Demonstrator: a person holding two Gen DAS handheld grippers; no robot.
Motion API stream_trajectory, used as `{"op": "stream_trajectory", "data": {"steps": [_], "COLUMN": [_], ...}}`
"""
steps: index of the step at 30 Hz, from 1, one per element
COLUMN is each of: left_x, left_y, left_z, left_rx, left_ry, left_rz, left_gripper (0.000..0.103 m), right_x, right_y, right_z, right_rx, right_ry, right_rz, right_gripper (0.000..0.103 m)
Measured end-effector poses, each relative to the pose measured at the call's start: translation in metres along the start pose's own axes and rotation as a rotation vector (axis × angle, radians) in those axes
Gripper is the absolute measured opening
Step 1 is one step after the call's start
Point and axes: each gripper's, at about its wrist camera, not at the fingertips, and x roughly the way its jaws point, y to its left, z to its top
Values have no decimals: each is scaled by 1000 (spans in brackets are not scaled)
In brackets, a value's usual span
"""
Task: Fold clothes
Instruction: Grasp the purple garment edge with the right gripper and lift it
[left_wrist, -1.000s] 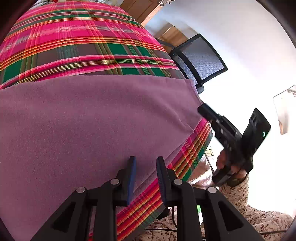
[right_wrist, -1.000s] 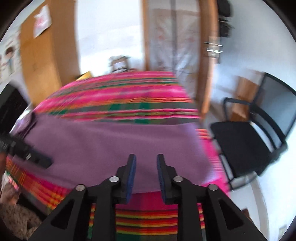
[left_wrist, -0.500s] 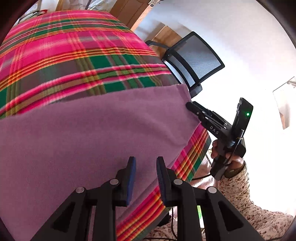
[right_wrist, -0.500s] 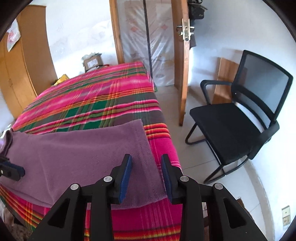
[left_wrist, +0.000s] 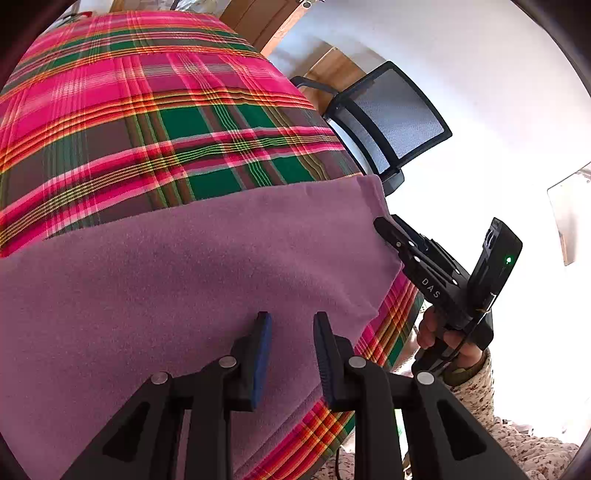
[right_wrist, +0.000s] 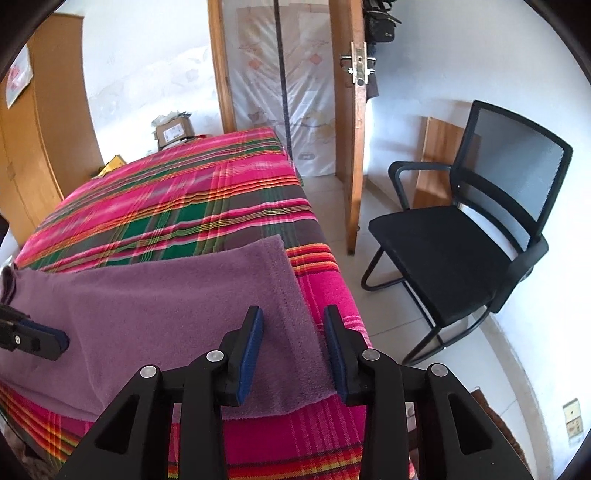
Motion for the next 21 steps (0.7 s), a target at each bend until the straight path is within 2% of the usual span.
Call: {"op": "stream_trajectory", "data": {"steps": [7, 13, 21], "left_x": [3, 4, 2], "left_y": [-3, -2, 2], "left_z": [0, -2, -6], "left_rx": [16, 30, 32], "left_ry": [-7, -12, -5], "left_rz": [11, 6, -7], "left_gripper": [24, 24, 24], "right_x": [-3, -4, 2], "right_y": [0, -3, -11], "right_z": [0, 4, 7], "right_rx": [16, 14, 46], "right_ry": [14, -12, 3], "right_rz": [76, 63, 73], "right_gripper": [12, 10, 10]}}
